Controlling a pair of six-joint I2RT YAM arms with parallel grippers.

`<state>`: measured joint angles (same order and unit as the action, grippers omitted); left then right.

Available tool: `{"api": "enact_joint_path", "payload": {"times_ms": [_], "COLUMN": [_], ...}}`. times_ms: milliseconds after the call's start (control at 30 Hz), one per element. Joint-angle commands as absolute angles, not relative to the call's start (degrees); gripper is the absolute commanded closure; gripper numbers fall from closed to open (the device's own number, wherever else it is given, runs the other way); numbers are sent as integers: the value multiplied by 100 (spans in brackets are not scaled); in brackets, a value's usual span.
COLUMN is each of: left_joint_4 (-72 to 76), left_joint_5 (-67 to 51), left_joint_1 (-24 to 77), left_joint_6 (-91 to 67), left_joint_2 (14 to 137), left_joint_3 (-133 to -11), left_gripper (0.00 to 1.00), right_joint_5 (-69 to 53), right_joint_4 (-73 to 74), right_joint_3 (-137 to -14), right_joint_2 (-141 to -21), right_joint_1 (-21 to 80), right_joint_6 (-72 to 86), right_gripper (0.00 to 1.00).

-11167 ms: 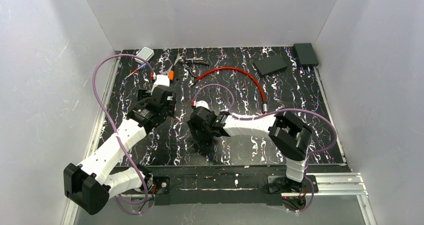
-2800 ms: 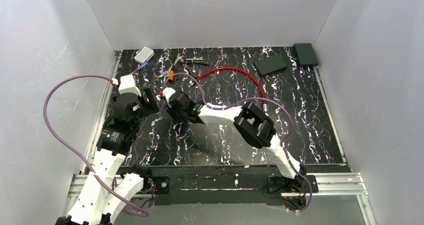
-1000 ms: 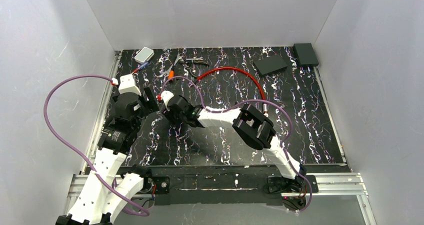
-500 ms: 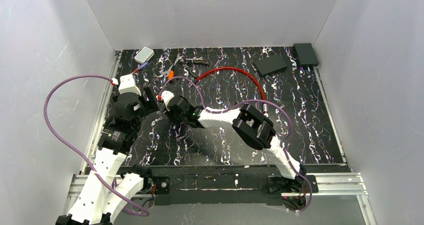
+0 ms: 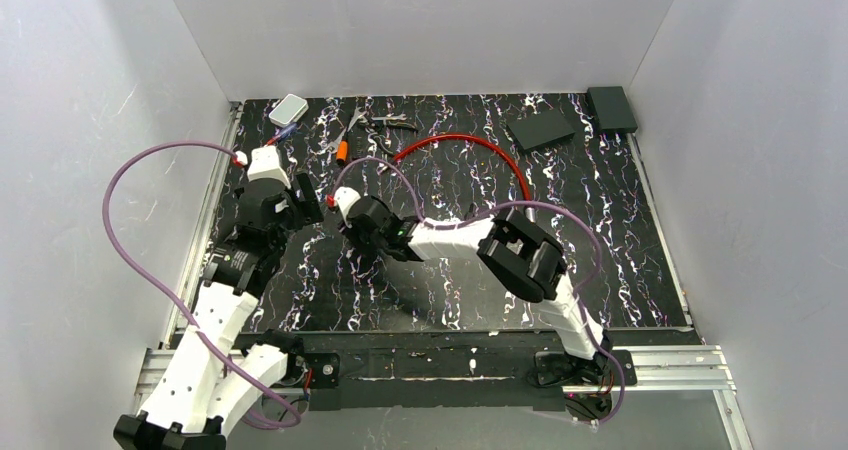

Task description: Unlock with the key

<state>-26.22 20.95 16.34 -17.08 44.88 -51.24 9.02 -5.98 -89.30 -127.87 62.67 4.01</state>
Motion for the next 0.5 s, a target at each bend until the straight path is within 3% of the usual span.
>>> {"api": "enact_joint_path", "payload": {"times_ms": [0,267,467], "left_joint_4": [-2663,-2606,-2529], "left_joint_5": [1958,1624,657], "left_joint_1": [1641,1634,1628], "left_joint_6": [-1691,-1675,-1683], "left_joint_2": [4568,4704,5054], "left_joint_3": [-5200,-5204,-5247], "left_gripper": [21,21,22], "right_joint_5": [1083,1156,1385], "right_joint_4": [-468,-605,-663], "right_joint_3": [-8481,-7895,-7168], "right_joint_2": [-12121,-11302,-10367], "right_joint_1": [6249,6249,6249], "right_joint_6": [337,493,545], "right_gripper": [85,87,87]}}
